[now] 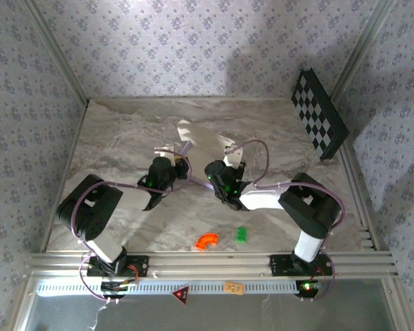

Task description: Fold the paper box

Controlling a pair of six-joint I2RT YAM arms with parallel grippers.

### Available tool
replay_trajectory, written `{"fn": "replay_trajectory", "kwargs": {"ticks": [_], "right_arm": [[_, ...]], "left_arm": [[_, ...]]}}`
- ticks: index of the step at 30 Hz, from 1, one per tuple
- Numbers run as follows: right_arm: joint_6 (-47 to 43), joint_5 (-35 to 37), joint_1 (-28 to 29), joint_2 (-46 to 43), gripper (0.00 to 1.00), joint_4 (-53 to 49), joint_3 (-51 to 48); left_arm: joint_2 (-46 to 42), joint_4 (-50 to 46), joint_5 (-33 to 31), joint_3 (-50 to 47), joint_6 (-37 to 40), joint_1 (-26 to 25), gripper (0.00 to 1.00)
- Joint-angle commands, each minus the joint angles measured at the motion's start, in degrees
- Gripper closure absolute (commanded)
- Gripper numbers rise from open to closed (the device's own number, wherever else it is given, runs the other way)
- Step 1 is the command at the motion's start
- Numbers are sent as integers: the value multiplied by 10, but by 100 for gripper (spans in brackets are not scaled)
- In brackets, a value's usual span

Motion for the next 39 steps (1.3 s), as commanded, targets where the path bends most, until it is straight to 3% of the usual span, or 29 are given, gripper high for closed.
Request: {"fn": "replay_trajectory", "kwargs": {"ticks": [1,5,12,20,24,26,35,39], "right_arm": [[7,-7,11,11,100,-14,-28],[-52,-38,9,12,100,56,-52],[-242,-134,-7,-12,100,190,-88],[-245,-361,-88,-108,100,-33,-52],[-293,-471,-130,-137,100,-75,-40],[-313,-508,-147,-146,100,-100,-30],[-416,-718,-219,-178,100,-78,-51],[-422,-760,-247,-179,100,-84,-44]], "left_arm": [[-19,13,9,-12,-5,-5,76],[-46,5,-4,-30,8,-5,74],[-151,-130,13,-1,93,29,61],[-197,-216,96,25,169,120,38],[-164,-212,197,45,232,159,34],[-150,-217,212,57,242,168,33],[-82,-232,301,131,247,210,31],[-44,-242,347,177,255,227,31]]}}
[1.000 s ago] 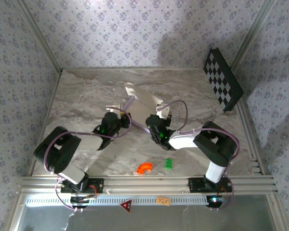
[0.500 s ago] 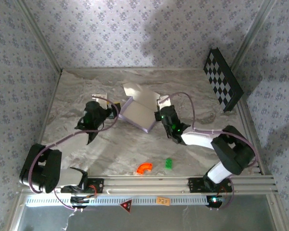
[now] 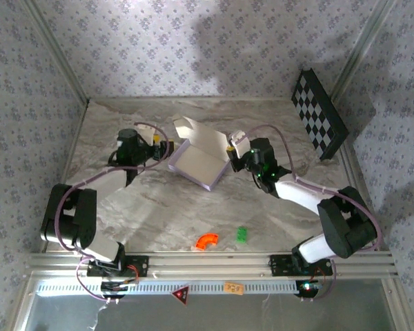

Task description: Fold the paper box

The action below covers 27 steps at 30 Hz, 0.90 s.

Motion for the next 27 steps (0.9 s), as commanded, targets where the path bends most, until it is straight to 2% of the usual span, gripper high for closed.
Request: {"fn": "replay_trajectory", "kwargs": {"ticks": [1,6,13,20,24,27], "right_arm": [[-27,-80,-20,-16,100,-5,0],[-16,-103,-42,-13,100,6,1],[-11,-122,-57,-6,100,2,7],[-8,-136,-64,3,100,-8,16],[4,-133,-65,7,100,-17,24],[19,-127,-64,8,97,-18,25]], "left_arm": [[28,-11,70,50,22,11,30],[72,-31,120,106,46,10,32],[97,-26,158,132,53,6,53],[114,-61,191,159,84,-2,60],[112,-79,174,166,98,-4,83],[105,-85,162,162,100,-6,94]]}}
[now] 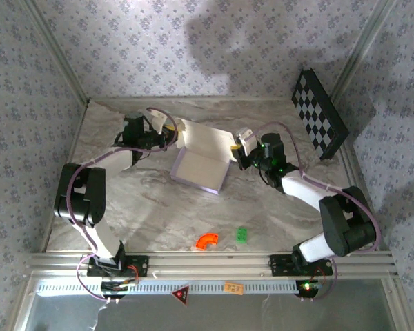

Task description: Fold the paper box

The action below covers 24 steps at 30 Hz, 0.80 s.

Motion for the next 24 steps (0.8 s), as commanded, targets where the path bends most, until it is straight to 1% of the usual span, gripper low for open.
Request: {"fn": "replay_trajectory", "kwargs": {"ticks": [1,2,3,4,9,12,13,15,18,20,24], "right_arm": [[28,-2,-2,6,95,-10,22],[34,2,-2,6,93,-14,24],[41,6,-2,5,87,-20,27],[50,10,-1,3,83,-29,33],[61,27,10,-14,75,-79,57],[55,29,15,-18,73,-97,68],[54,32,16,-17,74,-103,72],[51,40,18,-15,79,-117,82],[46,58,23,-13,90,-137,90],[49,78,29,-14,100,-147,93],[90,161,56,-17,100,-136,90]], "left_arm": [[-10,-14,1,10,15,-4,97],[-14,-13,-3,6,17,-5,98],[-19,-12,-11,0,20,-8,99],[-24,-12,-21,-5,24,-10,100],[-40,-12,-40,-23,31,-13,100],[-46,-11,-48,-29,33,-14,100],[-48,-10,-51,-31,34,-14,100],[-50,-11,-55,-32,33,-14,100],[-54,-13,-60,-33,32,-14,100],[-60,-10,-68,-39,28,-17,100],[-79,20,-112,-63,-14,-34,100]]}}
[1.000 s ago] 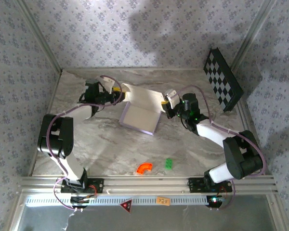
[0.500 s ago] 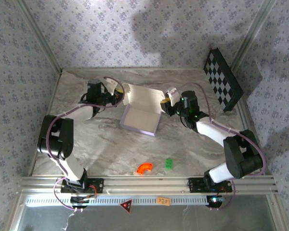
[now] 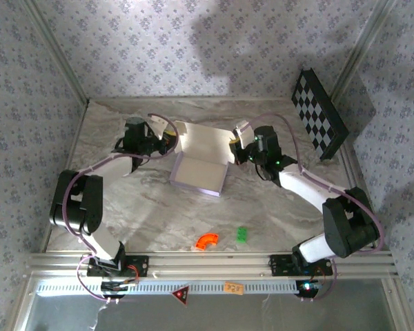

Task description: Fold the paper box

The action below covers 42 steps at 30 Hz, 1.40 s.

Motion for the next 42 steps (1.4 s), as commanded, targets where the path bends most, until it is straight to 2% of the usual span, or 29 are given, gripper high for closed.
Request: {"fn": "replay_trajectory", "kwargs": {"ticks": [1,5,7,12,15,18,23,27,35,42], "right_arm": [[49,104,31,-12,100,-8,12],[142,259,79,6,100,13,25],[192,311,98,17,100,10,38],[250,442,147,51,100,21,72],[309,509,163,82,100,-12,111],[356,528,171,109,100,-39,135],[346,559,184,134,100,46,117],[332,578,199,143,100,93,96],[284,597,221,154,100,225,24],[231,622,250,153,100,311,-24]], "left_arm": [[-34,37,-45,-15,-45,-21,100],[-48,83,-125,-48,-108,-59,100],[-53,109,-158,-65,-141,-71,100],[-56,151,-222,-78,-209,-97,100],[-55,159,-265,-71,-250,-111,100],[-49,174,-302,-66,-276,-120,100],[-26,205,-327,-55,-287,-138,100],[-9,250,-351,-69,-262,-158,99],[24,407,-349,-144,-240,-172,97],[20,454,-343,-194,-225,-184,96]]}}
